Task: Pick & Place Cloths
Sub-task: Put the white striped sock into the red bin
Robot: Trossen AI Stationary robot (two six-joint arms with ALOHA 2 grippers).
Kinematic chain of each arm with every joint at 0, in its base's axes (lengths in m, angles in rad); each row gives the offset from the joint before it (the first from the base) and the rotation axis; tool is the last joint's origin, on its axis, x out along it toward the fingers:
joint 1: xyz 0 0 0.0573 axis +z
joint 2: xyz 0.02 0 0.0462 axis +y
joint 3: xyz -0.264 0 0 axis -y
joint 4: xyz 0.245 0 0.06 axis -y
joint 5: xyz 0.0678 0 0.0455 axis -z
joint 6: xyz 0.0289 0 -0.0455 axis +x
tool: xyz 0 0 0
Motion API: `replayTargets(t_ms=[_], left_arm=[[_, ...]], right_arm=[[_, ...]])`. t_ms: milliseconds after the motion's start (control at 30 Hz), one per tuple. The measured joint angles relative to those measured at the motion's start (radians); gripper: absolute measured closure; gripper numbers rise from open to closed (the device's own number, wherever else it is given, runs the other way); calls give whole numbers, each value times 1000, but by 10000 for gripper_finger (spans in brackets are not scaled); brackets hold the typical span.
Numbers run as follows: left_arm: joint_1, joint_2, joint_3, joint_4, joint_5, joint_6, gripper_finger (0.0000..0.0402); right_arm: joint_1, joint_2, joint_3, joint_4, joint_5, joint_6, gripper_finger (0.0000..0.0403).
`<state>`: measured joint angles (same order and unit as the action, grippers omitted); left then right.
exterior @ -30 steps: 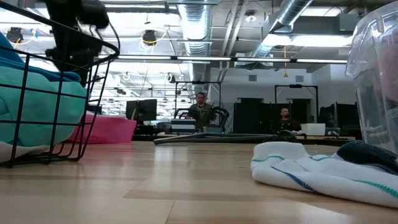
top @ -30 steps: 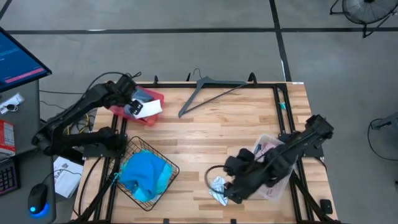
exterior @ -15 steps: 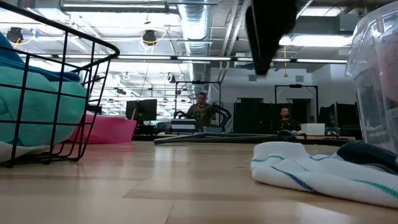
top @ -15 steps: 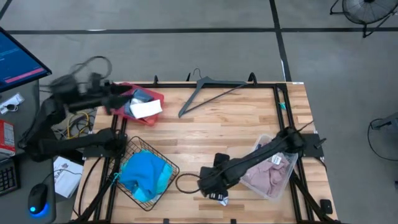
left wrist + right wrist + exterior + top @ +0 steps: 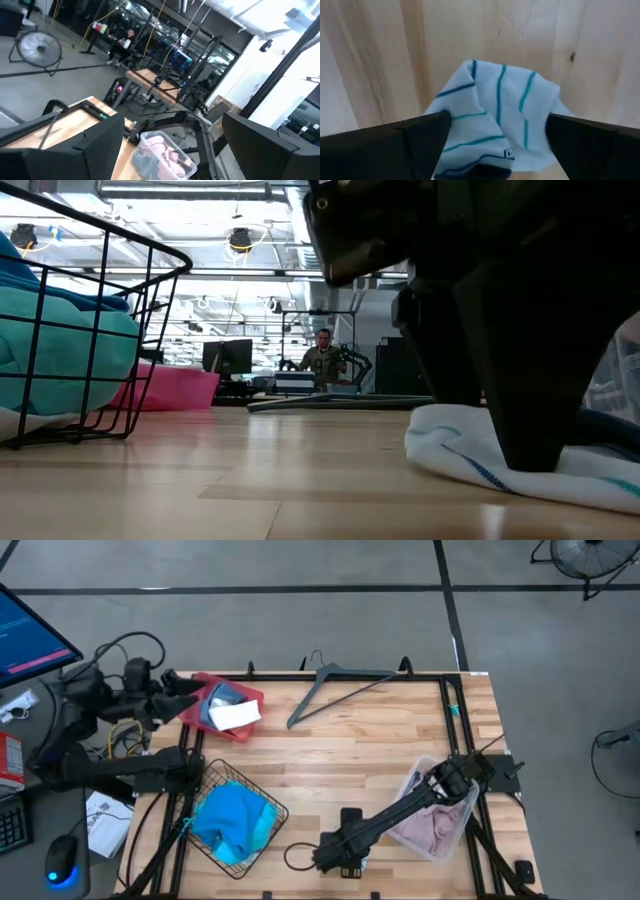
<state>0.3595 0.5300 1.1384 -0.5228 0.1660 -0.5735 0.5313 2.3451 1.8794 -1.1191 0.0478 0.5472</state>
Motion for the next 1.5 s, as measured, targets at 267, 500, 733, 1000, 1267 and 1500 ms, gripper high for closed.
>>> replayTargets(t_ms=[267,500,733,1000,1267,1500], left_arm=[[0,76,-1,10,2,36,82],[0,146,-1,9,86,182,82],[-19,237,-1,17,103,332,82],[-126,411,-1,242,131,492,82],[-166,610,-2,385,153,547,82],[-166,746,-2,485,228,486,82]], right_arm=[[1,28,3,12,-12,-16,318],[-99,-159,-10,21,126,-68,391],[-205,-466,-7,125,306,-134,398],[-331,-659,-5,277,350,-244,399],[-394,-661,-4,327,347,-302,400],[-397,-639,-4,391,346,-341,398]])
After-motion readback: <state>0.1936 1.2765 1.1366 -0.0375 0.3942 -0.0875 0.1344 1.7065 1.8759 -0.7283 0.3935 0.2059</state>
